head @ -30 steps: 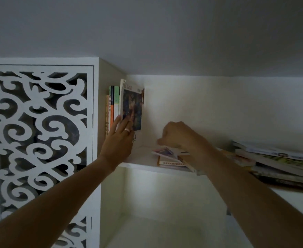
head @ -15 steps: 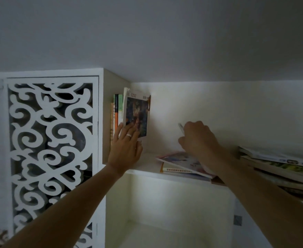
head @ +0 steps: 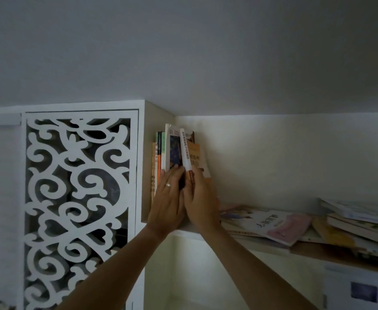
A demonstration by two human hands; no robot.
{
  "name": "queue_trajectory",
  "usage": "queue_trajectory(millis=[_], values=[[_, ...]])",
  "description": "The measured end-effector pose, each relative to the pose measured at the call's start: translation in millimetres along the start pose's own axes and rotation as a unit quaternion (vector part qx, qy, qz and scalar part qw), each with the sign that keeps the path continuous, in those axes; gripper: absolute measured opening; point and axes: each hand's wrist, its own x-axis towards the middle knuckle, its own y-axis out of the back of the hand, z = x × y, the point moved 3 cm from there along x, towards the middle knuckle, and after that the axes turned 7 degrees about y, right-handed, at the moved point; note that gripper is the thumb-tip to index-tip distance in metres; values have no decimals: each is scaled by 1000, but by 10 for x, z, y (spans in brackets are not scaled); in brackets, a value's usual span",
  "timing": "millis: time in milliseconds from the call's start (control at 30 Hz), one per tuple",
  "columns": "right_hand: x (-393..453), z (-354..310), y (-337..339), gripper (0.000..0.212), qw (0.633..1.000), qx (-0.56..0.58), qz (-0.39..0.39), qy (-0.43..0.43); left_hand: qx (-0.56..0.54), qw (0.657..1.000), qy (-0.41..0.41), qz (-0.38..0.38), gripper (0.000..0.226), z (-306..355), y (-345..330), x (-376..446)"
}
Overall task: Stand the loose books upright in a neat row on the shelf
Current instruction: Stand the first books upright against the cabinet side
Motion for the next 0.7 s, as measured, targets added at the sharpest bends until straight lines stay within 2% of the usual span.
queue_trajectory(millis=[67,167,233,367,467,533,600,700], values=[[-20,131,-82,35,997,68,-22,-1,-16,1000,3,14,51,7,17,1],[-4,249,-118,42,987,118,-106,-9,-27,999,27,30,54,-14,40,15],[18,236,-141,47,984,98,-149,-16,14,999,14,28,55,-45,26,21],[31,107,-102,46,982,34,-186,-19,97,995,-24,22,55,-76,3,24],[7,-18,44,48,962,-30,-271,-22,128,992,-13,12,50,-60,10,8],[0,-31,200,45,931,-119,-344,-36,150,989,5,9,45,-54,24,13],[49,102,401,52,873,-255,-408,-83,176,984,13,4,44,-49,19,24],[108,317,740,93,749,-369,-520,-182,213,977,15,-7,47,-56,-17,42]])
